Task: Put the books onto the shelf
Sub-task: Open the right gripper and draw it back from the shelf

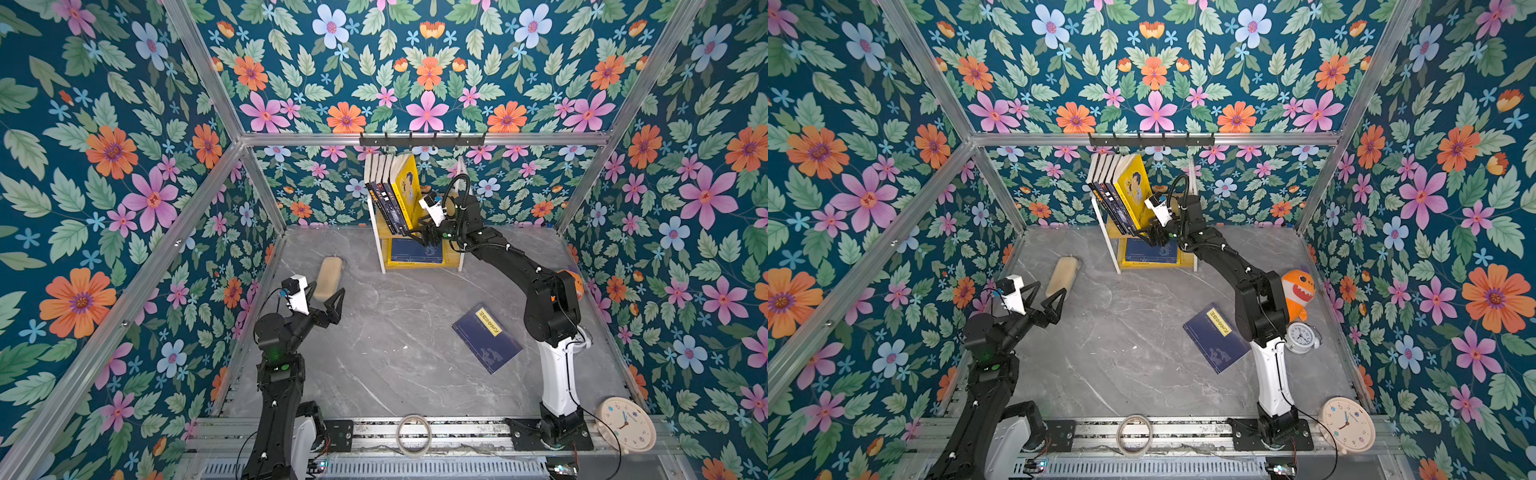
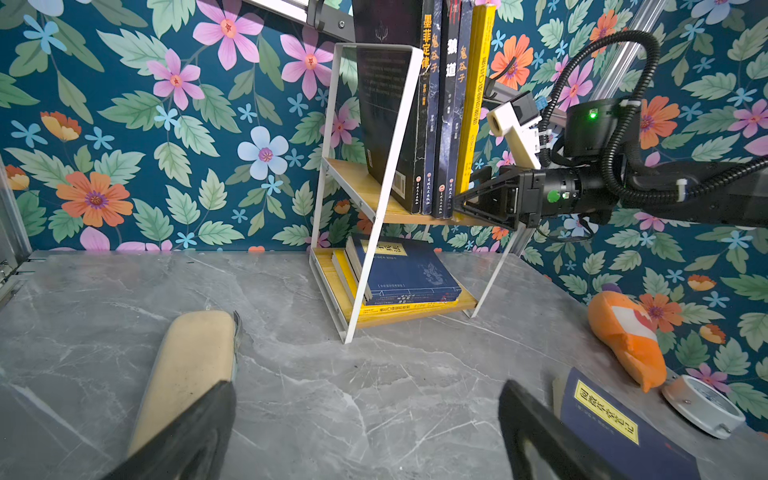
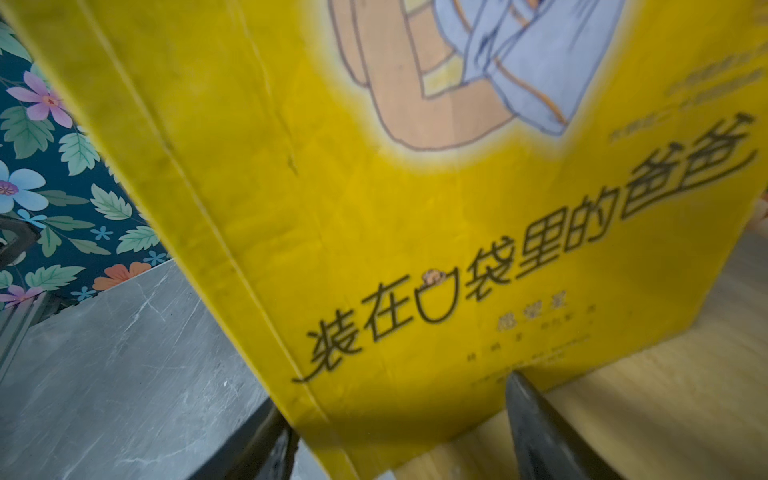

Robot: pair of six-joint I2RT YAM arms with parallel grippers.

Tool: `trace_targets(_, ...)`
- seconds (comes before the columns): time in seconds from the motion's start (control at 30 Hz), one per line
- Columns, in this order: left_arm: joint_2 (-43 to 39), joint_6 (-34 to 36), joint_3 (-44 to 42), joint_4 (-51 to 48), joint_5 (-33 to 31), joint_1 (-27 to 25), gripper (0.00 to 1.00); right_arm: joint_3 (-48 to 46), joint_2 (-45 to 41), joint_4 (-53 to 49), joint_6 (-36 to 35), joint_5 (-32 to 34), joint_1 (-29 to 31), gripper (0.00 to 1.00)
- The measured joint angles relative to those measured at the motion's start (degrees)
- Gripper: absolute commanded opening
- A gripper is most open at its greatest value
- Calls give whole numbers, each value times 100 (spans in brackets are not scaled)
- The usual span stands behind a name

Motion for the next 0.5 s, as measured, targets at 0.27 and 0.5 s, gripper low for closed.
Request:
trace_targets(0.27,-37,24,-13,-9,-4,-46,100,-658,-656,-122,-37,-39,2,85)
trace_targets(0.5,-50,20,-9,-20,-11,-118,100,-2247,-2059,2,243,149,4,85)
